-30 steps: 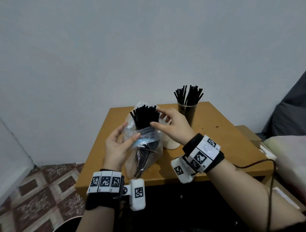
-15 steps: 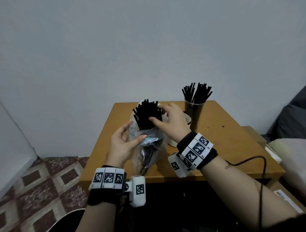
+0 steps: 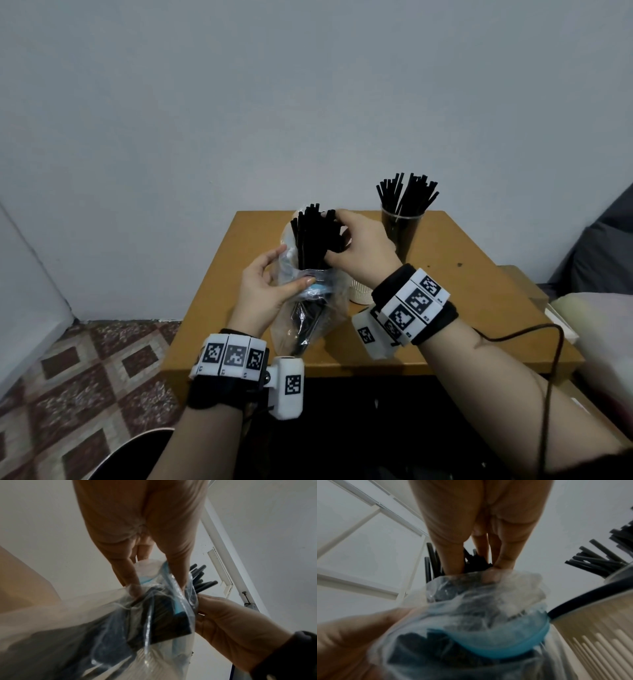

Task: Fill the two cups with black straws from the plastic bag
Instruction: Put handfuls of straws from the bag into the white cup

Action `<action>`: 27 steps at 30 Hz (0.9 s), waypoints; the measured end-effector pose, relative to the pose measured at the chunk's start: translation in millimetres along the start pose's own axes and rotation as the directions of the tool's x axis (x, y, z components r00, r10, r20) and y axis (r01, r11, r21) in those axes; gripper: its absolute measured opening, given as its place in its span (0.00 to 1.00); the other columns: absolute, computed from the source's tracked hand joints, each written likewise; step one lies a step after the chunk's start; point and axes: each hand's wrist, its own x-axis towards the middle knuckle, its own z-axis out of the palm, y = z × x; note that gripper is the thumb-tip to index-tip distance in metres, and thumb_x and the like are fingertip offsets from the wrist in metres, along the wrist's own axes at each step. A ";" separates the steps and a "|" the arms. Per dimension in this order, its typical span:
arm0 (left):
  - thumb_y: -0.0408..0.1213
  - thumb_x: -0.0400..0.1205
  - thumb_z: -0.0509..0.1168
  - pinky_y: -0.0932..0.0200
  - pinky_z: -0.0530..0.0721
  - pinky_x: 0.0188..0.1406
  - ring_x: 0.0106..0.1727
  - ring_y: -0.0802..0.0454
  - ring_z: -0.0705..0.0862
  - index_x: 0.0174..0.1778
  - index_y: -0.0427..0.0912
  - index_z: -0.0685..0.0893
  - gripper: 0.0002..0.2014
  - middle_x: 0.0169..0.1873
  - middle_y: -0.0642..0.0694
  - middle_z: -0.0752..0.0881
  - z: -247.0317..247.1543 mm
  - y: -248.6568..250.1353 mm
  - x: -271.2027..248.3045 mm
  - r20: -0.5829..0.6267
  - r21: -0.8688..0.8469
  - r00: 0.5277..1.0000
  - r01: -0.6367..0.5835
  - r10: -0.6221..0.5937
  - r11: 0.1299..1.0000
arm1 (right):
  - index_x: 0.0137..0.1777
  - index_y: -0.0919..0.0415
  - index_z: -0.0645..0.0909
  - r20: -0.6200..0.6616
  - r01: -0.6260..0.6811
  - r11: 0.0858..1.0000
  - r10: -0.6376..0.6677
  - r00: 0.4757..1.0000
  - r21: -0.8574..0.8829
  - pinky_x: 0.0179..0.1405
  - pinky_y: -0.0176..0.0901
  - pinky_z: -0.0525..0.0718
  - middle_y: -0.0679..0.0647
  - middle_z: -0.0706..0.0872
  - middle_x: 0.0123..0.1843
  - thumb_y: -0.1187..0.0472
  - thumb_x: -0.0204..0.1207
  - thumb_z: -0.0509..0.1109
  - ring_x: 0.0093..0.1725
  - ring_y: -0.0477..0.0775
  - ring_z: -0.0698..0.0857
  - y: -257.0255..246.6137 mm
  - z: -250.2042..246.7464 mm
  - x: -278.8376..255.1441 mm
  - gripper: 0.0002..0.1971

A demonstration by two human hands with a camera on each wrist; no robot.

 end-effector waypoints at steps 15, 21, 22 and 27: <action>0.23 0.69 0.77 0.70 0.87 0.39 0.35 0.71 0.87 0.66 0.40 0.77 0.29 0.45 0.57 0.83 13.0 5.6 5.0 -0.098 -0.032 0.995 -0.012 0.009 0.999 | 0.43 0.56 0.86 -0.018 -0.094 0.841 0.123 0.992 0.533 0.33 0.37 0.81 0.51 0.88 0.42 0.64 0.72 0.75 0.35 0.44 0.83 13.5 -43.2 0.6 0.03; 0.25 0.71 0.76 0.74 0.84 0.34 0.34 0.75 0.85 0.68 0.36 0.77 0.29 0.45 0.58 0.81 16.1 4.4 8.7 -0.112 -0.018 0.993 -0.027 0.025 0.999 | 0.72 0.47 0.72 0.147 -0.156 0.754 0.080 0.986 0.638 0.61 0.55 0.84 0.51 0.83 0.63 0.51 0.57 0.86 0.60 0.55 0.85 34.7 -26.3 -9.8 0.42; 0.25 0.71 0.76 0.74 0.83 0.34 0.34 0.76 0.85 0.68 0.36 0.77 0.29 0.46 0.58 0.81 16.2 4.1 8.8 -0.114 -0.013 0.993 -0.028 0.026 1.000 | 0.74 0.45 0.68 0.144 -0.172 0.749 0.103 0.984 0.639 0.60 0.57 0.84 0.52 0.82 0.65 0.52 0.55 0.86 0.61 0.56 0.84 39.2 -20.8 -10.2 0.47; 0.25 0.70 0.77 0.75 0.83 0.34 0.34 0.77 0.85 0.66 0.39 0.77 0.29 0.47 0.56 0.82 17.7 3.5 7.6 -0.102 -0.006 0.995 -0.022 0.022 1.000 | 0.74 0.55 0.72 0.038 -0.229 0.776 0.256 0.966 0.588 0.55 0.48 0.86 0.58 0.84 0.58 0.64 0.58 0.85 0.55 0.53 0.85 41.2 0.9 -11.3 0.42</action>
